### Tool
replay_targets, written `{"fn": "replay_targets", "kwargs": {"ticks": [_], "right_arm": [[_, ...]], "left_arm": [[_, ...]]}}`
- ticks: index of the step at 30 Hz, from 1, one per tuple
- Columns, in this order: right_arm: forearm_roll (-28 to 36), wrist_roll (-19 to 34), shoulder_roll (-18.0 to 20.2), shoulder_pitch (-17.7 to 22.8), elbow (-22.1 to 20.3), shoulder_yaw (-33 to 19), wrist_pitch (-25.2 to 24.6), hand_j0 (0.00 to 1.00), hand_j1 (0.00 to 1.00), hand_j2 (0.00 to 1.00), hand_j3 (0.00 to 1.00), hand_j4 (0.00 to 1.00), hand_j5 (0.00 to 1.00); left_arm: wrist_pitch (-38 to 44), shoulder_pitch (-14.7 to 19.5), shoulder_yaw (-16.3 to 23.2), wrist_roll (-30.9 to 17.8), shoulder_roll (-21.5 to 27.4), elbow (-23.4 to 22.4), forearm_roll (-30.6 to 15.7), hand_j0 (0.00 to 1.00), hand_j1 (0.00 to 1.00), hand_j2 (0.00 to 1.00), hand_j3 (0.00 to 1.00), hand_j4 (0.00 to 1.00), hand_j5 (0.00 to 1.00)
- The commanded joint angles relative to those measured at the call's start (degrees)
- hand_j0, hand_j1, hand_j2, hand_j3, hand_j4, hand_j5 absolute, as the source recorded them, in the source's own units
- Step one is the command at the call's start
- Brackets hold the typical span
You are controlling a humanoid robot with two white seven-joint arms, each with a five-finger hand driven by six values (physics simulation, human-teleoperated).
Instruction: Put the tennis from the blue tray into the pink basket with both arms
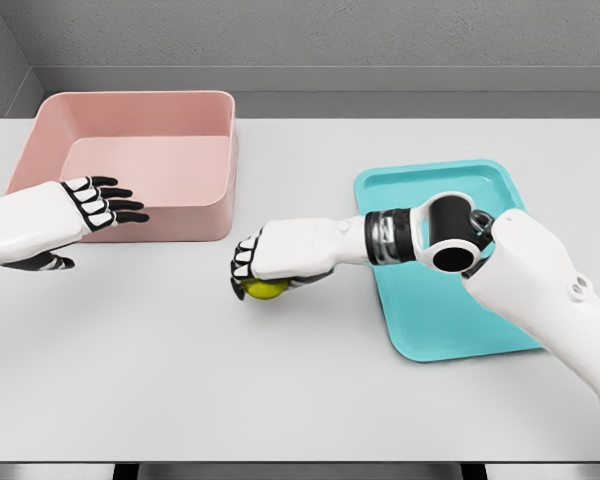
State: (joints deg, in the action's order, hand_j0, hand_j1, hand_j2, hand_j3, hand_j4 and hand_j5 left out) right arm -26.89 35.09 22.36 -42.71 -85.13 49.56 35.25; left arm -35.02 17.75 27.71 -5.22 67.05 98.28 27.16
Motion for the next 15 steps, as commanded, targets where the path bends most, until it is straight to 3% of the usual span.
{"fn": "replay_targets", "kwargs": {"ticks": [1, 8, 15], "right_arm": [[-0.53, -0.09, -1.88, 0.0, 4.44, 0.19, -0.25, 0.38, 0.38, 0.38, 0.38, 0.38, 0.38], [-2.73, -0.09, -5.58, -0.09, 5.77, 2.65, -0.25, 0.38, 0.38, 0.38, 0.38, 0.38, 0.38], [-3.08, -0.09, -5.58, -0.09, 7.52, 2.65, -0.25, 0.4, 0.4, 0.4, 0.4, 0.4, 0.4]], "left_arm": [[0.02, 0.0, -0.03, 0.03, 0.01, -0.02, -0.36, 1.0, 1.0, 1.0, 1.0, 1.0, 1.0], [0.02, 0.0, -0.03, 0.03, 0.01, -0.02, -0.36, 1.0, 1.0, 1.0, 1.0, 1.0, 1.0], [0.02, 0.0, -0.03, 0.03, 0.01, 0.07, -0.36, 1.0, 1.0, 1.0, 1.0, 1.0, 1.0]]}}
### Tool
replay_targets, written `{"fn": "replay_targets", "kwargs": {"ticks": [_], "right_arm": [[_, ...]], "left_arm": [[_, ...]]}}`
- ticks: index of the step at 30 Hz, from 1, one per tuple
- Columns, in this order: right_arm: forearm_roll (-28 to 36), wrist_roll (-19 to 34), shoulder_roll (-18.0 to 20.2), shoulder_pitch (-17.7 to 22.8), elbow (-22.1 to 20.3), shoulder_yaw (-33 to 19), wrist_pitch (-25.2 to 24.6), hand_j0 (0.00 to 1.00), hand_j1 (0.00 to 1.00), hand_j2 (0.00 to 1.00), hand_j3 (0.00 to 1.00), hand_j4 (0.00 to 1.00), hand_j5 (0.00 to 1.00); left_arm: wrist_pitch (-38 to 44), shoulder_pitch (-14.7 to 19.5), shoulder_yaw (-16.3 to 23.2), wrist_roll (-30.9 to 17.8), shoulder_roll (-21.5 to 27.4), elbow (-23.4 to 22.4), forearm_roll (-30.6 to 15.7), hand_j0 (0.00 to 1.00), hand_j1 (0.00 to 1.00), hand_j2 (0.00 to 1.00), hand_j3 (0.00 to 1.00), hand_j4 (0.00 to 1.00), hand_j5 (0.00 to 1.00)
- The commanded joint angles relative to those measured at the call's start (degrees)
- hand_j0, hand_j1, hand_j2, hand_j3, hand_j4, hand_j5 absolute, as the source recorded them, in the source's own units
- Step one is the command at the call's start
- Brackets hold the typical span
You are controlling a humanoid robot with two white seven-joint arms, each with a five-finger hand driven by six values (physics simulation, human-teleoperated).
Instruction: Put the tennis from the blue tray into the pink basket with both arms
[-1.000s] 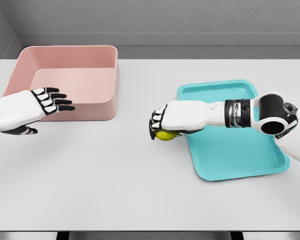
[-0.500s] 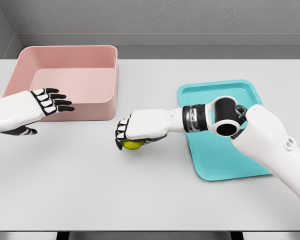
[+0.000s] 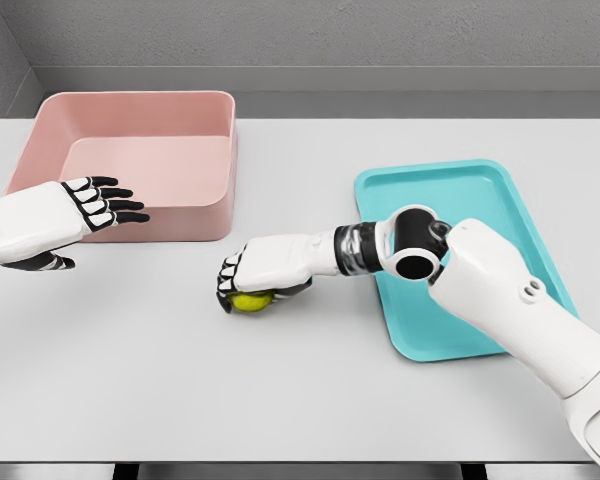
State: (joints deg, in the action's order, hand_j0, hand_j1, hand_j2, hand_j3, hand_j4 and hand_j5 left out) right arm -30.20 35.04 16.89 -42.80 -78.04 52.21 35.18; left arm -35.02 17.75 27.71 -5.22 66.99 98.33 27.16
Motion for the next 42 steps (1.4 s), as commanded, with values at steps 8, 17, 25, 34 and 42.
{"fn": "replay_targets", "kwargs": {"ticks": [8, 17, 25, 34, 42], "right_arm": [[0.05, -0.04, -0.1, 0.09, 0.6, -0.53, -0.18, 0.99, 0.99, 0.99, 0.99, 0.99, 0.99], [0.05, -0.04, 3.32, 0.09, -6.34, -6.51, -0.18, 1.0, 1.0, 1.0, 1.0, 1.0, 1.0], [2.42, -0.04, 16.6, 15.02, -20.31, -41.38, -0.18, 1.0, 1.0, 1.0, 1.0, 1.0, 1.0], [15.87, -0.04, 15.81, 35.68, -19.79, -64.69, -0.18, 1.0, 1.0, 1.0, 1.0, 1.0, 1.0], [16.13, -0.04, 11.85, 38.41, -19.96, -64.87, -0.18, 1.0, 1.0, 1.0, 1.0, 1.0, 1.0]], "left_arm": [[0.02, -0.35, -0.02, 0.03, 0.16, 0.02, -0.36, 1.0, 1.0, 1.0, 1.0, 1.0, 1.0], [0.02, -0.35, -0.02, -0.58, -0.1, -0.06, -0.36, 1.0, 1.0, 1.0, 1.0, 1.0, 1.0], [0.02, -0.44, 1.03, -3.74, -3.0, 0.02, 0.61, 1.0, 1.0, 1.0, 1.0, 1.0, 1.0], [0.02, 1.49, 1.64, -7.53, -12.93, 0.11, 8.61, 1.0, 1.0, 1.0, 1.0, 1.0, 1.0], [0.02, 8.35, 9.9, -8.93, -19.0, -0.06, 11.77, 1.0, 1.0, 1.0, 1.0, 1.0, 1.0]]}}
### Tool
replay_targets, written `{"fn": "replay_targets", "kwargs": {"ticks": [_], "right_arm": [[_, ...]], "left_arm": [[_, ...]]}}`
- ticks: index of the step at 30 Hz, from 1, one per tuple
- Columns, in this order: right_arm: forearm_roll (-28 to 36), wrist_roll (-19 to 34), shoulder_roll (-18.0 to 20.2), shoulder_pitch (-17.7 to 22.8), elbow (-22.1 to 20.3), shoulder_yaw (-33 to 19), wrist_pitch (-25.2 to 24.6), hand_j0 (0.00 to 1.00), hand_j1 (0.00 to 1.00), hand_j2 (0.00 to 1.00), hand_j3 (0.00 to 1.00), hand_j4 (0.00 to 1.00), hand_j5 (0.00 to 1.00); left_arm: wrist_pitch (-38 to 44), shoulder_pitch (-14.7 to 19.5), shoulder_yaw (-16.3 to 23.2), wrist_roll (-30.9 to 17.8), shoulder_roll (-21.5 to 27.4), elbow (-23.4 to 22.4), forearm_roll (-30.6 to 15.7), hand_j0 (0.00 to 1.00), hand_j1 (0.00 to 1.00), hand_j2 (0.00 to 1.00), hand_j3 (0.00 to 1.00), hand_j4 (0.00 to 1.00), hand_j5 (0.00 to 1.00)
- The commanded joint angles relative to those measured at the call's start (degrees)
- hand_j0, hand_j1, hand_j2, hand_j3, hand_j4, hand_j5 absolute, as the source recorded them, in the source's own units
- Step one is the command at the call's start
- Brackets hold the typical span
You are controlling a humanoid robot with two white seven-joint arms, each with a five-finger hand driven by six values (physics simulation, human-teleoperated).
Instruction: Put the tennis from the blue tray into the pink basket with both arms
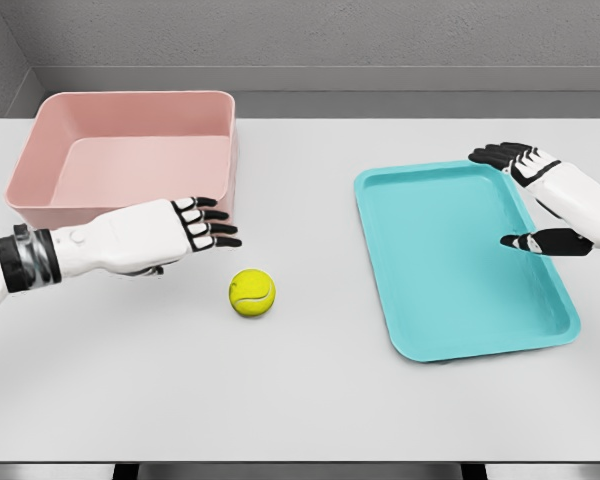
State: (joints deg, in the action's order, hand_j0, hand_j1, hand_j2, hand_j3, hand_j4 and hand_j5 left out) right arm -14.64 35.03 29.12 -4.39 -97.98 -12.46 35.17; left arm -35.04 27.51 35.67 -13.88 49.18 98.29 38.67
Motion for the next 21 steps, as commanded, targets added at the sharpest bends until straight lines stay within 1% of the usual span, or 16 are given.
{"fn": "replay_targets", "kwargs": {"ticks": [1, 6, 8, 10, 15, 21], "right_arm": [[0.49, -0.03, -0.29, 0.0, 0.07, -0.28, -0.17, 1.0, 1.0, 1.0, 1.0, 1.0, 1.0], [0.57, -0.03, -0.29, 0.09, -0.19, -0.55, -0.17, 1.0, 1.0, 1.0, 1.0, 1.0, 1.0], [0.57, -0.03, -0.29, 0.09, -0.19, -0.55, -0.17, 1.0, 1.0, 1.0, 1.0, 1.0, 1.0], [0.57, -0.03, -0.2, 0.09, -0.19, -0.55, -0.17, 1.0, 1.0, 1.0, 1.0, 1.0, 1.0], [0.57, -0.03, -0.11, 0.09, -0.19, -0.63, -0.17, 1.0, 1.0, 1.0, 1.0, 1.0, 1.0], [0.57, -0.03, -0.11, 0.09, -0.19, -0.72, -0.17, 1.0, 1.0, 1.0, 1.0, 1.0, 1.0]], "left_arm": [[0.04, 0.35, 4.23, -0.27, -1.45, -0.2, 0.17, 1.0, 1.0, 1.0, 1.0, 1.0, 1.0], [0.04, 2.9, 8.63, -0.27, -4.09, -0.64, -0.18, 1.0, 1.0, 1.0, 1.0, 1.0, 1.0], [0.04, 3.69, 9.33, -0.27, -4.44, -0.64, -0.26, 1.0, 1.0, 1.0, 1.0, 1.0, 1.0], [0.04, 4.75, 11.0, -0.27, -5.5, -0.73, -0.18, 1.0, 1.0, 1.0, 1.0, 1.0, 1.0], [0.04, 5.01, 12.15, -0.18, -6.2, -0.99, -0.53, 1.0, 1.0, 1.0, 1.0, 1.0, 1.0], [0.04, 5.1, 12.32, -0.18, -6.29, -2.22, -0.53, 1.0, 1.0, 1.0, 1.0, 1.0, 1.0]]}}
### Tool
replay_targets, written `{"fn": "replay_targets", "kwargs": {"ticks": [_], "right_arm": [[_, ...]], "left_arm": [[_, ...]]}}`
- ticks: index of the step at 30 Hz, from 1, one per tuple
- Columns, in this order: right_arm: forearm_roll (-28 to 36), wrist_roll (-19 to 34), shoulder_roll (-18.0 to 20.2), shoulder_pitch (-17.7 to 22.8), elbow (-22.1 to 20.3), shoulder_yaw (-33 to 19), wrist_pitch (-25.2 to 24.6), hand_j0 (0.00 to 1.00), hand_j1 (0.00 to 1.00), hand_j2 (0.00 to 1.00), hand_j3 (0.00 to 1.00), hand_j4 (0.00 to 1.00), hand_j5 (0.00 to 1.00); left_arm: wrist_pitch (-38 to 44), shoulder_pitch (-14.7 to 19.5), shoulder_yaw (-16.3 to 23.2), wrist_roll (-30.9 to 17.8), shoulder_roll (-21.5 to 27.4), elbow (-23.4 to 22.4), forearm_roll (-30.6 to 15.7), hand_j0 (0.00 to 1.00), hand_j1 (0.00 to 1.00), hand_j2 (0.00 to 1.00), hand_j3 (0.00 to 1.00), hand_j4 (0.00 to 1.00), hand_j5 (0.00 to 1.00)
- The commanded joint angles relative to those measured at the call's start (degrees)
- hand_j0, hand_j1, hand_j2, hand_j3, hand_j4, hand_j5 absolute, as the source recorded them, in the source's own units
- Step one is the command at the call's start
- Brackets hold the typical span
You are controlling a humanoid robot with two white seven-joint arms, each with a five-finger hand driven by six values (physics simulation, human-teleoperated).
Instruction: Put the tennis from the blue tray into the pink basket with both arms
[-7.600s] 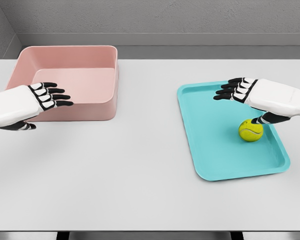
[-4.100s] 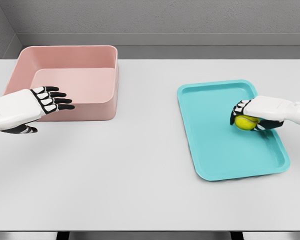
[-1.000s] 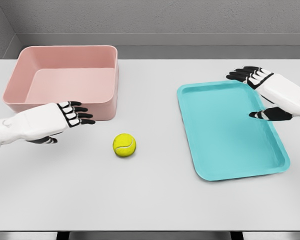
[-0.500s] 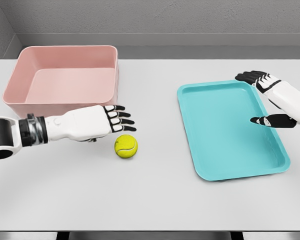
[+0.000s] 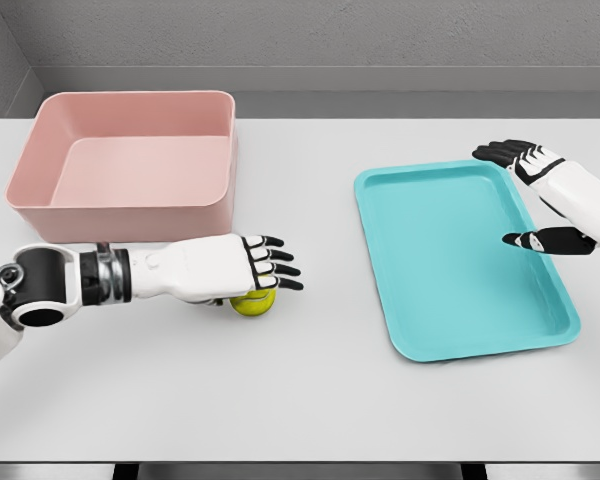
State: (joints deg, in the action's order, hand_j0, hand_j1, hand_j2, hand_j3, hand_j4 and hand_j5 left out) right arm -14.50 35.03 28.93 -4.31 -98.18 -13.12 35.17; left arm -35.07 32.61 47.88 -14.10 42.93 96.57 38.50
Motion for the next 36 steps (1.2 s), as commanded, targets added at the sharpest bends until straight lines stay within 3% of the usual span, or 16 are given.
{"fn": "replay_targets", "kwargs": {"ticks": [1, 19, 36], "right_arm": [[0.43, -0.03, 0.08, 0.0, 0.01, 0.03, -0.17, 1.0, 1.0, 1.0, 1.0, 1.0, 1.0], [0.43, -0.03, -0.01, 0.09, -0.08, -0.06, -0.17, 1.0, 1.0, 1.0, 1.0, 1.0, 1.0], [0.43, -0.03, -0.01, 0.0, -0.08, -0.06, -0.17, 1.0, 1.0, 1.0, 1.0, 1.0, 1.0]], "left_arm": [[0.07, 0.0, 0.11, 0.04, -0.04, -0.77, -0.35, 1.0, 1.0, 1.0, 1.0, 1.0, 1.0], [0.07, -0.09, 0.98, -0.05, -1.1, -2.0, -0.18, 1.0, 1.0, 1.0, 1.0, 1.0, 1.0], [0.07, 0.09, 2.21, -0.67, -0.22, -2.88, -0.27, 0.6, 0.6, 0.6, 0.6, 0.6, 0.6]]}}
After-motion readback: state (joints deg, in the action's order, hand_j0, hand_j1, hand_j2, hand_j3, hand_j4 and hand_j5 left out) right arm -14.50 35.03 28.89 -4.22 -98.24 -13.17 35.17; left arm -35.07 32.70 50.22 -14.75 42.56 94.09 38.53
